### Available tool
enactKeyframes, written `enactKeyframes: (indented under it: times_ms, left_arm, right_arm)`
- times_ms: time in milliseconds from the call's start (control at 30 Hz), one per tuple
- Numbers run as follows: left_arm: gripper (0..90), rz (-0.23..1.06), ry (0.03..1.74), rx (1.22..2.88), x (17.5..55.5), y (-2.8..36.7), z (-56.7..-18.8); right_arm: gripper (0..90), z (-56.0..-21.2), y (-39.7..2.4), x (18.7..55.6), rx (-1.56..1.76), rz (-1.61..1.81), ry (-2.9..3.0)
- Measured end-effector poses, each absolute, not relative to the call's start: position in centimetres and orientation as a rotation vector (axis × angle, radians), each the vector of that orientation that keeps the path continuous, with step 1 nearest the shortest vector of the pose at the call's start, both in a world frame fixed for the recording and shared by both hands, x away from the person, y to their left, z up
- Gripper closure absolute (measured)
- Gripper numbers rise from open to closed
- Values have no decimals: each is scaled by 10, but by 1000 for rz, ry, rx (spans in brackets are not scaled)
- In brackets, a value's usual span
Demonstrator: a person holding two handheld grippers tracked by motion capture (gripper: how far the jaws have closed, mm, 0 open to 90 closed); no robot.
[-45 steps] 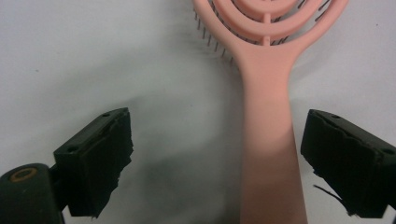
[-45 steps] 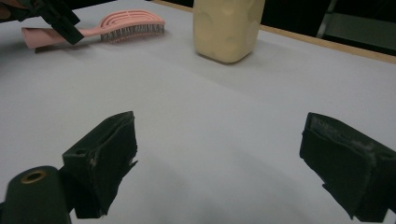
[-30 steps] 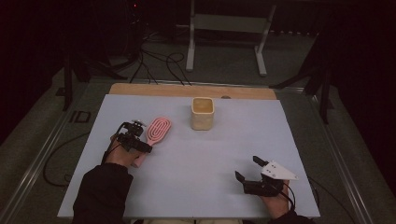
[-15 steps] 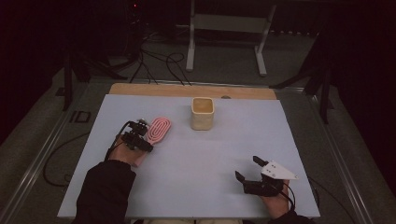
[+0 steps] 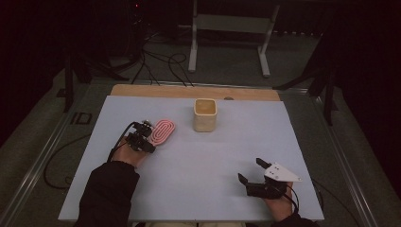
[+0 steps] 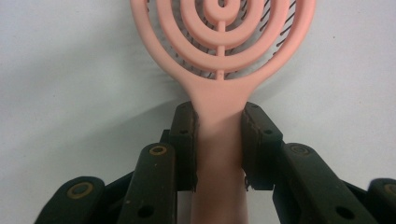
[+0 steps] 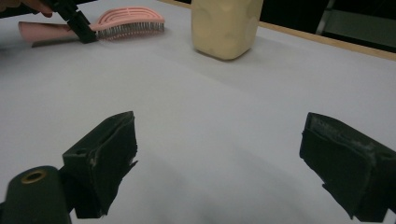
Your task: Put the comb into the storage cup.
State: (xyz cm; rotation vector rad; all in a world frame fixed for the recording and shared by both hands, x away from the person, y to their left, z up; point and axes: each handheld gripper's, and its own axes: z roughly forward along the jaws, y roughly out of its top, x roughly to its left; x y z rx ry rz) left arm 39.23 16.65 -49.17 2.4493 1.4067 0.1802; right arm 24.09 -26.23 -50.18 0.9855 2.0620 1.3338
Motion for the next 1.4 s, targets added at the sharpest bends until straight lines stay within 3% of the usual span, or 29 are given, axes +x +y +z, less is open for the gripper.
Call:
enactKeyframes:
  times_ms: [633,1400]
  left_arm:
    - [700,276,1362,2412,379,164,-479]
    - [699,374,1306,2220,343,174,-464]
  right_arm:
    - [108,-502,-263,241,988,1329,2060]
    - [107,-502,-262,241,991,1328,2064]
